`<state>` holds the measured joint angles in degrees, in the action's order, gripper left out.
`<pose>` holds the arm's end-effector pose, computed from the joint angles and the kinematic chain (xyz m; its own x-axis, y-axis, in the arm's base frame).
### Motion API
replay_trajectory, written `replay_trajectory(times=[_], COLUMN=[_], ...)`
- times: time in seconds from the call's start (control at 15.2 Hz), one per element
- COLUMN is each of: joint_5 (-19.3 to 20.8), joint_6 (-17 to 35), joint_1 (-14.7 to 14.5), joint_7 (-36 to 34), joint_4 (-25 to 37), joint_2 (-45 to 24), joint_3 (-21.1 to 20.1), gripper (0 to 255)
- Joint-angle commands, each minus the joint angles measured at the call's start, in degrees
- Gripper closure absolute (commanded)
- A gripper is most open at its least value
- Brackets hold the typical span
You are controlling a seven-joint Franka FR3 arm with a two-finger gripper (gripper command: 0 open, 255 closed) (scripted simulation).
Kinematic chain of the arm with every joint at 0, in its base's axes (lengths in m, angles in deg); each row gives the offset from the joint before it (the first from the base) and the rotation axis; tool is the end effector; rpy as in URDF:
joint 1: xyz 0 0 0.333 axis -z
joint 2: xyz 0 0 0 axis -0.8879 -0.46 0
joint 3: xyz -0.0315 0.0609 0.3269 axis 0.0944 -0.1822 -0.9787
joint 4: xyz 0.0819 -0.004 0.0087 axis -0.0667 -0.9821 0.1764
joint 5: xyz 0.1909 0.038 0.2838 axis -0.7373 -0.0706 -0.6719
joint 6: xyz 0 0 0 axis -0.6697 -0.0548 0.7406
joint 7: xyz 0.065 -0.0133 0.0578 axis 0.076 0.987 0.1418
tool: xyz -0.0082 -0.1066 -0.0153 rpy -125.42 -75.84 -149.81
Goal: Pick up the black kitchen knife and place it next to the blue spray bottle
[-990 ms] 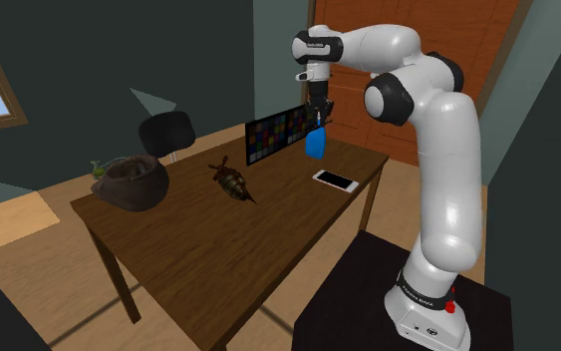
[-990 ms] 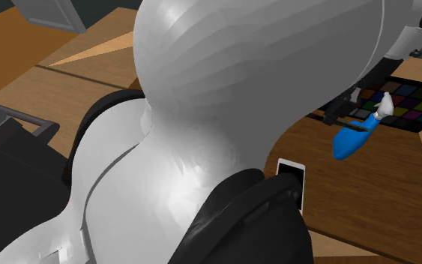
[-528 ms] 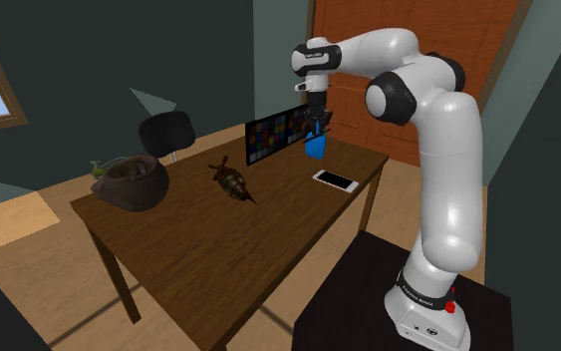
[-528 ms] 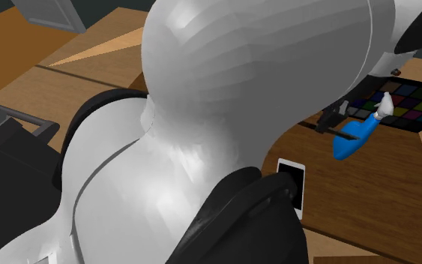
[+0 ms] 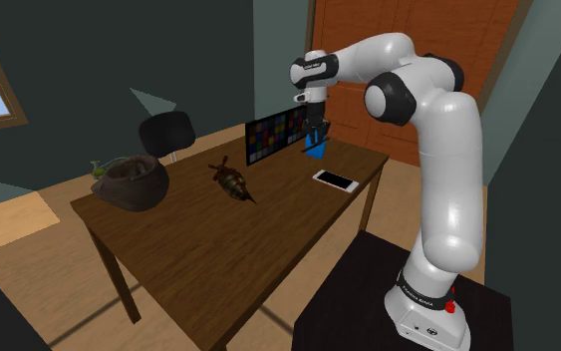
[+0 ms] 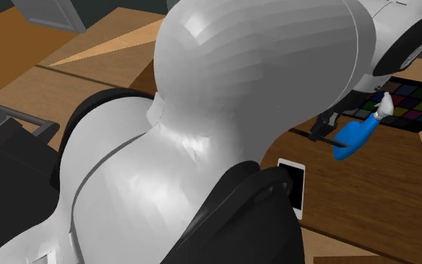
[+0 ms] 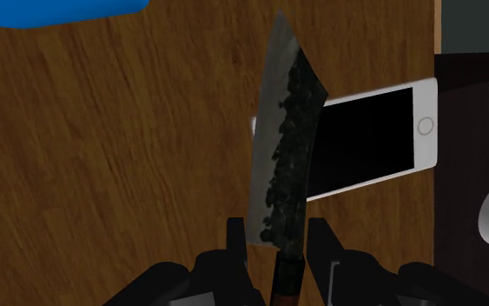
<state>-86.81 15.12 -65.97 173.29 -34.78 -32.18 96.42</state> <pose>0.5219 -0.2629 0.4974 0.2035 0.9782 0.0417 0.9606 -0.1913 -0.2016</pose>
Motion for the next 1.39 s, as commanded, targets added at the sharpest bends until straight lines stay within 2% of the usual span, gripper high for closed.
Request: replay_trajectory(times=[0.0, 1.32], joint_5=[-0.1, -3.3], joint_6=[1.7, 15.6], joint_1=[-0.1, 0.3], joint_7=[0.2, 2.0], joint_4=[-1.6, -11.6], joint_2=[-0.1, -4.9], joint_3=[-0.1, -1.6], gripper=[255, 255])
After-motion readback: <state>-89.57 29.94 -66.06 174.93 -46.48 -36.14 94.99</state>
